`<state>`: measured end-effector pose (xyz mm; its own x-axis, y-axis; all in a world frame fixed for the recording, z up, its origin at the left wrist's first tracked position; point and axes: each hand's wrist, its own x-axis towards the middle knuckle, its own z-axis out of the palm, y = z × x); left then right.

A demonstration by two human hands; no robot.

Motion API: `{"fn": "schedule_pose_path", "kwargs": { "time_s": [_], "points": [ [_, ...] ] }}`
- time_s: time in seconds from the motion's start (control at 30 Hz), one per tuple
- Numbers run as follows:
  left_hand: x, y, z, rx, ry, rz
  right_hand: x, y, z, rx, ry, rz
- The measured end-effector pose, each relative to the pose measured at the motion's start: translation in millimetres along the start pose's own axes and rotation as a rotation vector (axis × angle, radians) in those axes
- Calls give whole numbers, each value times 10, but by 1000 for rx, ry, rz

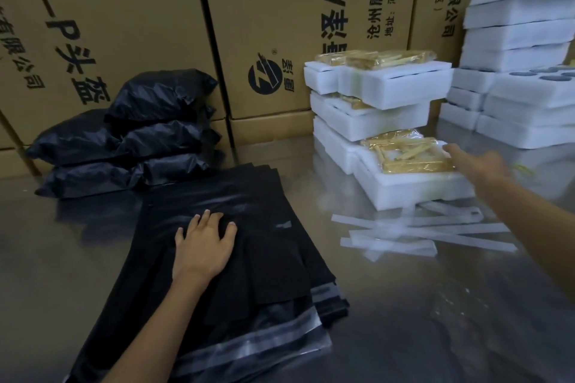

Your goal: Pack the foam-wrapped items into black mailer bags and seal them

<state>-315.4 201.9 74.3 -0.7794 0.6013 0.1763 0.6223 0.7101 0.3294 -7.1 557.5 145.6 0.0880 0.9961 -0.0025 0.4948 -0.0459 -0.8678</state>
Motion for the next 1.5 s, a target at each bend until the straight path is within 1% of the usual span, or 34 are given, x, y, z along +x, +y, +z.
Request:
{"fn": "schedule_pose_path", "kwargs": {
  "time_s": [0.07,0.2,0.3,0.37,0.43,0.5,0.57,0.67,0.73,0.77,0.83,0.87,0.9,0.93,1.0,1.03,1.07,1.1,1.13,1.17,1.23,1.27,1.33,1.37,1.4,1.43,1.47,1.5],
  "points": [
    [5,-6,6,4,1,-2,20,38,-64,46,-35,32],
    [1,-3,3,10,-2,-4,-42,36,-165,85,-199,112],
    [-9,7,-7,12,-8,-8,-158,43,-172,144,-282,114],
    [-8,15,-16,19,-10,-10,-237,18,-178,208,-318,104],
    [-8,18,-19,18,-4,-8,-294,-24,-207,256,-314,90],
    [-14,25,-16,13,-4,-5,-337,-76,-243,401,-344,117],
    [-23,30,-9,12,4,2,-412,-142,-277,553,-442,158],
    [-9,20,-9,-4,1,-14,-542,-206,-285,582,-561,216],
    [6,13,-17,-15,-27,-46,-639,-239,-254,579,-580,231],
    [22,26,-21,-28,-49,-73,-686,-262,-236,564,-563,202],
    [65,108,-48,-94,-81,-143,-793,-301,-200,497,-475,120],
    [87,163,-78,-186,-77,-193,-856,-318,-187,477,-423,82],
    [98,222,-137,-359,-46,-259,-930,-341,-183,473,-387,48],
    [101,264,-227,-631,8,-338,-1005,-362,-186,488,-366,20],
    [64,266,-450,-1255,129,-458,-1163,-411,-211,569,-351,-8],
    [43,217,-546,-1458,162,-487,-1248,-444,-229,626,-352,-12],
    [21,145,-625,-1571,160,-493,-1333,-478,-245,679,-362,-15],
    [-2,62,-690,-1616,149,-483,-1422,-516,-260,714,-375,-20],
    [-33,-19,-756,-1606,134,-447,-1510,-555,-270,737,-393,-29],
    [-79,-95,-820,-1533,124,-387,-1589,-588,-268,753,-416,-41],
    [-211,-241,-944,-1253,54,-206,-1735,-634,-244,794,-470,-68],
    [-300,-310,-1001,-1088,-38,-96,-1809,-648,-234,816,-506,-78],
    [-479,-441,-1082,-784,-322,89,-1936,-656,-205,862,-587,-90],
    [-570,-496,-1093,-639,-459,143,-1997,-652,-190,891,-626,-86],
    [-665,-534,-1086,-499,-564,174,-2044,-633,-170,915,-654,-71],
    [-755,-556,-1055,-391,-621,179,-2090,-611,-145,938,-682,-53],
    [-843,-561,-1009,-322,-633,176,-2131,-583,-115,960,-714,-43],
    [-911,-559,-948,-268,-604,188,-2180,-548,-94,980,-752,-37]
  ]
}}
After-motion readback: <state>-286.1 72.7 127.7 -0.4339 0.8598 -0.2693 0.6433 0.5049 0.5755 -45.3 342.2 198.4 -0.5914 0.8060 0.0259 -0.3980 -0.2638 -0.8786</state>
